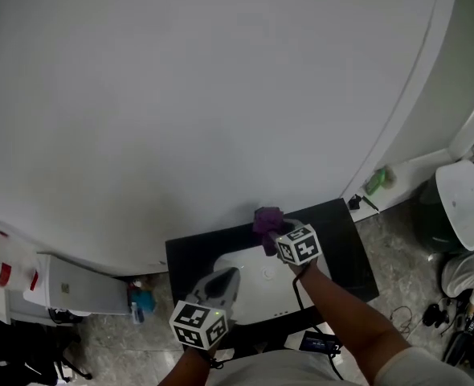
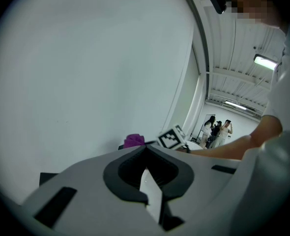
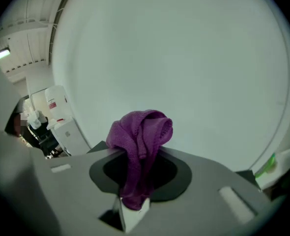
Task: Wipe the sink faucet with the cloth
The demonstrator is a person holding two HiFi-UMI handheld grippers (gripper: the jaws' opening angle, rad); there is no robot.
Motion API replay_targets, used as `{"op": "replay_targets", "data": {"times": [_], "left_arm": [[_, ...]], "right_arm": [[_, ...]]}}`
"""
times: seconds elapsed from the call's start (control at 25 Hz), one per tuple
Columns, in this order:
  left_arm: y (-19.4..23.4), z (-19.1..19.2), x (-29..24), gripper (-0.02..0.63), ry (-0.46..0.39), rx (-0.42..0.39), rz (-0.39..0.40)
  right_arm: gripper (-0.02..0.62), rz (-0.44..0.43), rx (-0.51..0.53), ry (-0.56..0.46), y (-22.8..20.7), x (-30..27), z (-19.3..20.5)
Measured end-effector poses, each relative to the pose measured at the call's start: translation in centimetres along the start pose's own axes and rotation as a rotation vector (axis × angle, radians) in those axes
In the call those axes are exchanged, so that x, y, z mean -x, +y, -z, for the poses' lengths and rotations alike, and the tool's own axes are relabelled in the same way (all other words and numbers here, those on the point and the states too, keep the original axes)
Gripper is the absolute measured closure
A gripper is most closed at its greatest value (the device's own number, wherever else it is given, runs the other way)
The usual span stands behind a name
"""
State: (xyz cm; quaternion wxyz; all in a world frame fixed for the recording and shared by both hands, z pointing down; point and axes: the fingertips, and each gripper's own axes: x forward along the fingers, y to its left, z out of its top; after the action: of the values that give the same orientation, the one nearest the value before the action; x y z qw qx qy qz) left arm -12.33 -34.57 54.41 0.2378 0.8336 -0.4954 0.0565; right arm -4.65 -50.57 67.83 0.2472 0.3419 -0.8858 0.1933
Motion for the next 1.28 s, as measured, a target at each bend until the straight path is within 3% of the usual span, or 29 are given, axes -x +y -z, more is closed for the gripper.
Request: {"op": "replay_targets", "data": {"times": [0.12,0.24,0.36,0.48,0.56,0.68,0.96,1.08,1.28], "left_arm": [[-0.4,0.1,0.0,0.599,0.003,0.005,-0.004],[-0.3,0.1,0.4,0.599,0.0,0.01,-0.006],[-0.5,0.0,0.5,0.599,-0.006,0.012,0.001],[-0.5,-0.2,0.3,0.6,-0.011,0.008,0.012],[-0.7,-0.5,0.3,0.599,-0.013,0.001,0.018],[-1.8,-1.7,0.7,0.598,-0.032,-0.017,0.028],[-4.0,-8.7,1.2,0.598,-0.146,-0.095,0.053],[-5.6,-10.5,1.4,0.6,-0.172,-0.131,0.062],[-7.3,-11.8,1.7,0.6,-0.188,-0.175,0.093]], "right_arm": [[0.508,0.02,-0.015,0.052,-2.5,-3.7,-1.9],[0.508,0.039,-0.013,0.06,-1.7,-3.1,-1.2],[0.508,0.026,0.005,0.093,0.5,0.2,3.0],[0.508,-0.015,-0.067,0.171,1.6,2.5,8.1],[0.508,-0.033,-0.114,0.15,2.4,4.0,9.0],[0.508,-0.059,-0.114,0.002,4.4,8.6,4.5],[0.508,-0.118,0.034,-0.379,10.7,22.0,-10.9],[0.509,-0.106,0.079,-0.441,12.0,25.5,-12.8],[0.512,-0.073,0.053,-0.475,12.2,26.1,-13.2]]}}
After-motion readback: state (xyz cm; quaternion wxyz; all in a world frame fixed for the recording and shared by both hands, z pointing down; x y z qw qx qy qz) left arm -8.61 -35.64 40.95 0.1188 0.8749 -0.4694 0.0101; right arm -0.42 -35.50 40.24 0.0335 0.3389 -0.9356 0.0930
